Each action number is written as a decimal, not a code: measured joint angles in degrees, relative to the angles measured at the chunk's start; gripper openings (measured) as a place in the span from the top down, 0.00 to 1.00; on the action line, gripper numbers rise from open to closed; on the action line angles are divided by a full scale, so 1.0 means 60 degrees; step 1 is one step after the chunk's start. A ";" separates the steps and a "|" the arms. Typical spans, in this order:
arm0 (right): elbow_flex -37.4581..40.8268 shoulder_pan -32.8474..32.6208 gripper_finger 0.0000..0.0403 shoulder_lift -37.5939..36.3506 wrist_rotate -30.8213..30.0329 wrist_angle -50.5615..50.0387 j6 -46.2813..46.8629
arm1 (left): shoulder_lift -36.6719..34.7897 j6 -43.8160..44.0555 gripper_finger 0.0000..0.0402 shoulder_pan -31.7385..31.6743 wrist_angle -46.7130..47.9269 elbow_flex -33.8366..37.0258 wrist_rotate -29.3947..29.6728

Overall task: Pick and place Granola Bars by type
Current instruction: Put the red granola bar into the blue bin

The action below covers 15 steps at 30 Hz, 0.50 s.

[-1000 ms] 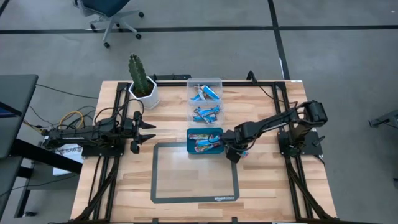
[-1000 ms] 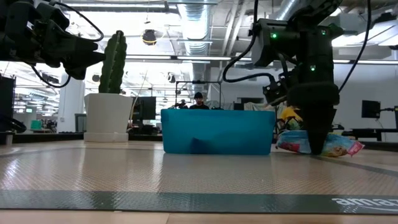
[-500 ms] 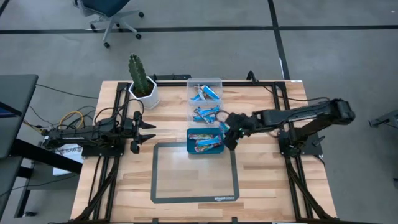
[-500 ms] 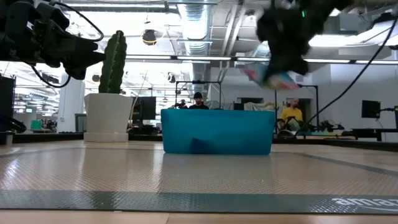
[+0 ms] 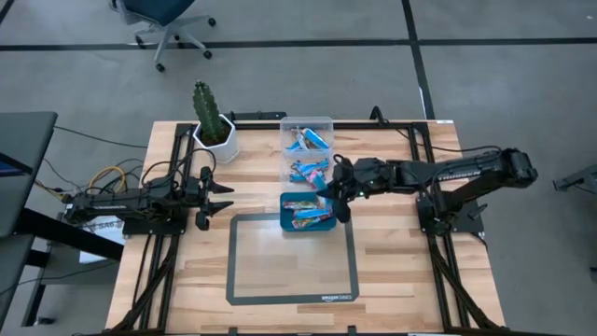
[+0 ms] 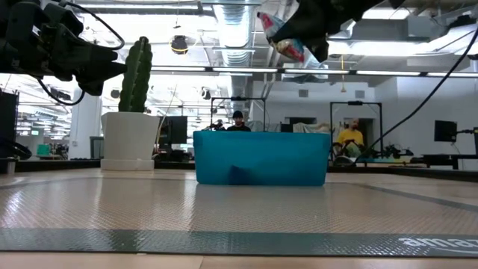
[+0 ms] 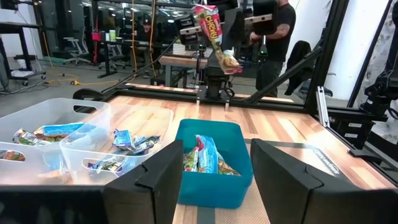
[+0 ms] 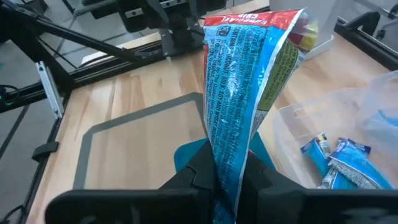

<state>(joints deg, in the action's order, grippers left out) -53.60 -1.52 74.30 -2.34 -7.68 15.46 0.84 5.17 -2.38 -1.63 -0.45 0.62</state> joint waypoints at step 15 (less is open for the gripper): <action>-0.0581 0.0166 0.95 0.0754 0.0408 -0.1443 -0.1037 | 0.0004 -0.0003 0.55 0.0000 0.0000 -0.0004 0.0004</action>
<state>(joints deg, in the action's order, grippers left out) -57.09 -0.52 78.83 0.11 -16.34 9.24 0.86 5.15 -2.38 -1.63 -0.47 0.64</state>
